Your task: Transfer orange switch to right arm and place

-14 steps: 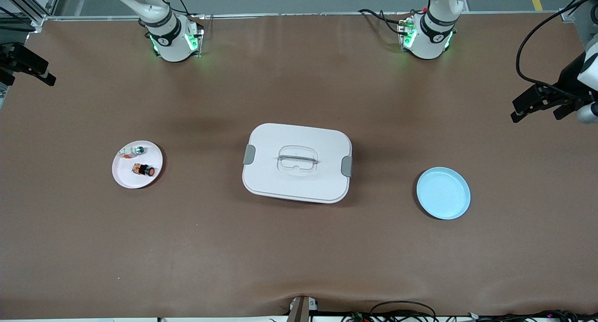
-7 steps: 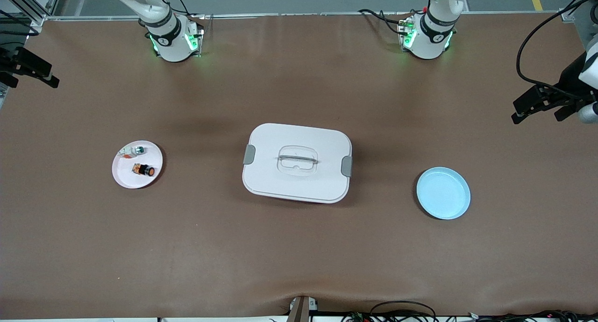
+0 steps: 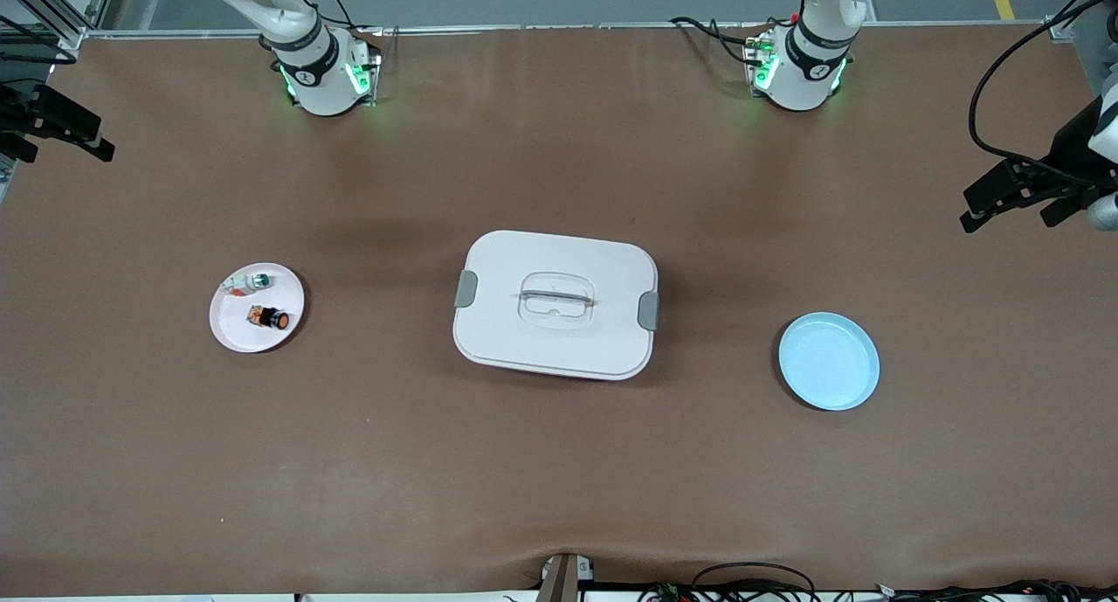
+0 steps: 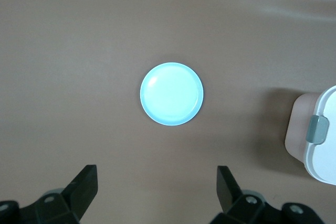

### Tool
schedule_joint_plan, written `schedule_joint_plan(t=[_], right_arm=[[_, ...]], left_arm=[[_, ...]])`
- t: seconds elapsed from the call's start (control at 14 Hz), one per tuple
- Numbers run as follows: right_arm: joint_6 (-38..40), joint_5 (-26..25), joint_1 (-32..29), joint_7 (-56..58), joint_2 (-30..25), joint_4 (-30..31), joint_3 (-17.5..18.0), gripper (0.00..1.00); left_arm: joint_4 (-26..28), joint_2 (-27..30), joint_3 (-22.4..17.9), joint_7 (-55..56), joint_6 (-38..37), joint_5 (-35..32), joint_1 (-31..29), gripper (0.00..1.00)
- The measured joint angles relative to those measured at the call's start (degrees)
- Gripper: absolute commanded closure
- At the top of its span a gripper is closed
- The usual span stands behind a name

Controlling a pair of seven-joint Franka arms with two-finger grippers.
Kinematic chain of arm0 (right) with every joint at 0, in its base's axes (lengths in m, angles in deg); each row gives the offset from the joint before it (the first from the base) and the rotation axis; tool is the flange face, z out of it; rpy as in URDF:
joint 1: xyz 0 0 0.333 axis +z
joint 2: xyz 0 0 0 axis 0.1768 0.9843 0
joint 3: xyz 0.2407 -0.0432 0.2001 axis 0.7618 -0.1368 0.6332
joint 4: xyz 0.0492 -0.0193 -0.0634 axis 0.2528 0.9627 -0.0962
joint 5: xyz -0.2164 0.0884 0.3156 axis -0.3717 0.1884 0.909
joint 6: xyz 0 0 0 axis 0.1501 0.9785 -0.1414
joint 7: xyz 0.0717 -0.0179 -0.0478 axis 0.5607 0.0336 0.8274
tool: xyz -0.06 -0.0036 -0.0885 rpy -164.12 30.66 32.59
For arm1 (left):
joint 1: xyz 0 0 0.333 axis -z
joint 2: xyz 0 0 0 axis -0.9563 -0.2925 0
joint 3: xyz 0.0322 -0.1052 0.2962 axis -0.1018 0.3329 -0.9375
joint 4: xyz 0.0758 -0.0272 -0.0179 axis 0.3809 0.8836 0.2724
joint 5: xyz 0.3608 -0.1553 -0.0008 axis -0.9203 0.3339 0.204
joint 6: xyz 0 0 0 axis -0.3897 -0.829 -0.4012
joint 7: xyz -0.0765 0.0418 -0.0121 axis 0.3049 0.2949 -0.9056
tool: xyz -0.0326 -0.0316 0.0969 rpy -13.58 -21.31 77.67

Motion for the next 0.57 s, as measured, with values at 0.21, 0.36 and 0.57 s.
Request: schedule_joint_plan(t=[0.21,0.36,0.57], right_arm=[[0.0,0.0,0.0,0.1,0.0,0.0,0.0,0.00],[0.1,0.0,0.0,0.1,0.0,0.0,0.0,0.00],[0.1,0.0,0.0,0.1,0.0,0.0,0.0,0.00]], left_arm=[[0.0,0.0,0.0,0.0,-1.1,0.0,0.2,0.00],[0.0,0.0,0.1,0.0,-2.2,0.0,0.4,0.00],[-0.1,0.0,0.8,0.0,-4.4,0.0,0.6,0.00]])
